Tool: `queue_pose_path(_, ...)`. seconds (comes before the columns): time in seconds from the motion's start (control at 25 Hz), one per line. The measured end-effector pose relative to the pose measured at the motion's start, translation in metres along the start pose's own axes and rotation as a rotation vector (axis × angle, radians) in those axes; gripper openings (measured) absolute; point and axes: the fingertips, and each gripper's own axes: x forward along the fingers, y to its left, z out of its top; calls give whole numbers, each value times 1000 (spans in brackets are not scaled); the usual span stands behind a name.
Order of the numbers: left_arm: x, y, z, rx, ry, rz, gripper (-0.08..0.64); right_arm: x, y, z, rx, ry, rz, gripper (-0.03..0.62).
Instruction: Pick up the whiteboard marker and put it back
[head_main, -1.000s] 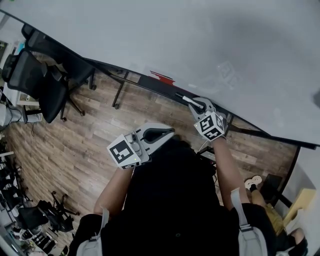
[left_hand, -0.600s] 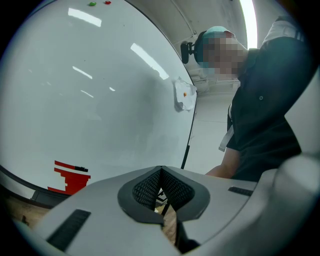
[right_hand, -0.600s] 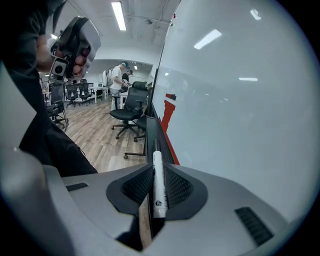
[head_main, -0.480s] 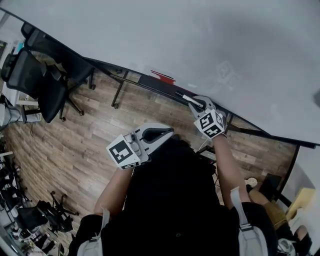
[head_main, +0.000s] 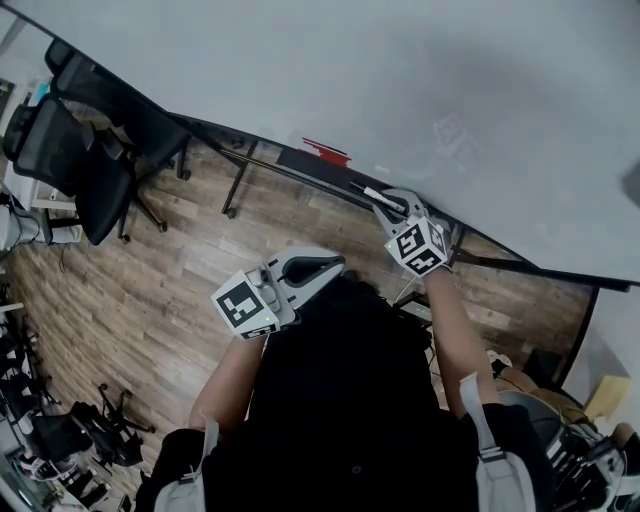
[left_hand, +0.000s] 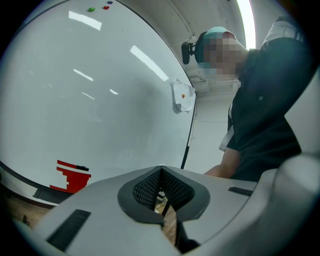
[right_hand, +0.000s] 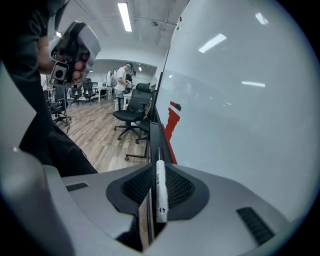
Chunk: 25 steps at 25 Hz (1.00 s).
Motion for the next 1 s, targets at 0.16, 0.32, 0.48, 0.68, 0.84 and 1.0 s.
queue_pose_path(0.16, 2, 0, 1, 5, 0, -7, 12, -13, -6, 17, 13, -54, -15, 72)
queue_pose_path(0.32, 3, -5, 6, 18, -2, -25, 12, -39, -7, 47, 63, -161, -2, 71)
queue_pose_path(0.48, 8, -5, 12, 30, -1, -41, 12, -72, -6, 80, 52, -266, 12, 53)
queue_pose_path(0.68, 15, -4, 18, 50, -6, -56, 12, -116, 1, 111, 30, -368, 69, 28)
queue_pose_path(0.84, 18, -2, 26, 62, -22, -64, 12, -154, 1, 138, 81, -519, 114, 22)
queue_pose_path(1.0, 20, -5, 31, 71, -27, -76, 12, -196, -1, 153, 233, -657, 173, 20)
